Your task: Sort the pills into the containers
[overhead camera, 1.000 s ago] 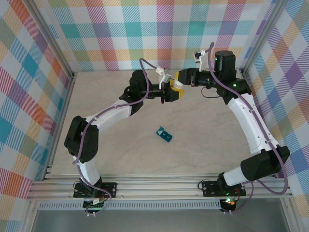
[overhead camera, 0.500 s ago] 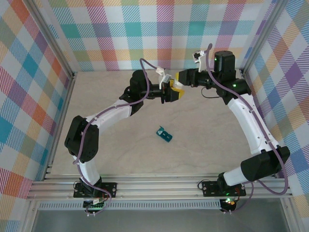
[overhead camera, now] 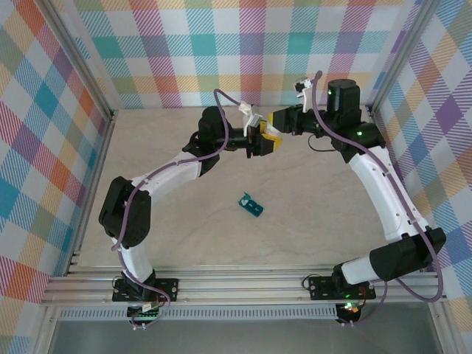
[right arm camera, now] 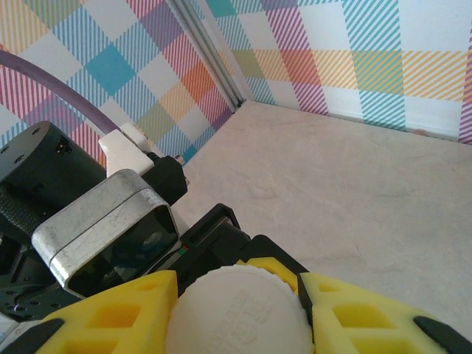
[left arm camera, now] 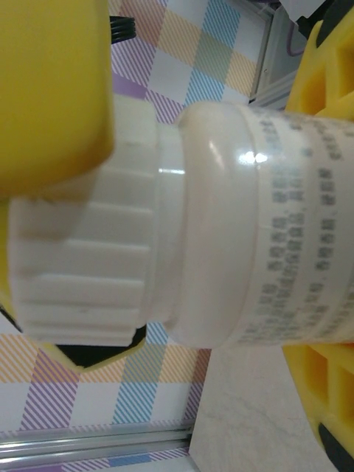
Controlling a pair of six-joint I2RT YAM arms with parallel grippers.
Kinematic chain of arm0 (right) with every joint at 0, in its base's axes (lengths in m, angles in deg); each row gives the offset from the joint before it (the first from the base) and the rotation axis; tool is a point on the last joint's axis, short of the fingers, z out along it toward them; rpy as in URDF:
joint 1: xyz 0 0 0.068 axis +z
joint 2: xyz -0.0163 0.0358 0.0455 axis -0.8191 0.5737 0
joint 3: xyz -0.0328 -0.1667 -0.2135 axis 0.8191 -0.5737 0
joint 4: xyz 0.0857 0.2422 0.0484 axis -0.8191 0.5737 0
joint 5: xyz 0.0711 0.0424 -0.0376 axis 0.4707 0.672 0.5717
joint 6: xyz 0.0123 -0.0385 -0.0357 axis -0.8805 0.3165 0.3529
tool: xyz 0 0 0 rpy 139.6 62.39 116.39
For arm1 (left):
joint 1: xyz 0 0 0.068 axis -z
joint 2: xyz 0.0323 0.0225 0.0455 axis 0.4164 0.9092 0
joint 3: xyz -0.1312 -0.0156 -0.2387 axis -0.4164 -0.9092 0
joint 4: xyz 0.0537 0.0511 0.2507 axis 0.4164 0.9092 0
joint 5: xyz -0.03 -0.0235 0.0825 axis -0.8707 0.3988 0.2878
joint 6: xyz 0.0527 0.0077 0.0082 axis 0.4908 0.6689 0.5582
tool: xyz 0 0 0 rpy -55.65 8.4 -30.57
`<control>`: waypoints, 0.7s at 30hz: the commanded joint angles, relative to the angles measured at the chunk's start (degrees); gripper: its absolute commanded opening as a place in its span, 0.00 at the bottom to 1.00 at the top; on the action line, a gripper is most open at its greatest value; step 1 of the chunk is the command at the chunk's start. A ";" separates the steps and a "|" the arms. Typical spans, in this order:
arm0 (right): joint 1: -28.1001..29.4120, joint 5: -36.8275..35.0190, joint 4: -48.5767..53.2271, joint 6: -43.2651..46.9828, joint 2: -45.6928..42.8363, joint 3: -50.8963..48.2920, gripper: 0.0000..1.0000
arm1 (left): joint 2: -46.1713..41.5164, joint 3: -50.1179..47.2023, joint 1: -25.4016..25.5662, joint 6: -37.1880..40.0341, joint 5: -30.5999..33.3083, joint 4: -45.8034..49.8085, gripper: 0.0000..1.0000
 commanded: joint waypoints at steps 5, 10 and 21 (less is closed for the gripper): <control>2.10 -3.31 2.90 2.90 -1.56 -2.79 0.31 | -0.03 0.99 0.26 0.65 -0.02 -0.60 0.00; 4.83 -12.67 1.24 -2.75 -3.57 -8.11 0.31 | 0.19 0.90 0.28 0.25 0.41 -1.26 0.00; 12.13 -28.98 2.47 -11.79 -3.64 -10.78 0.36 | 0.21 0.76 0.10 0.21 1.10 -1.17 0.00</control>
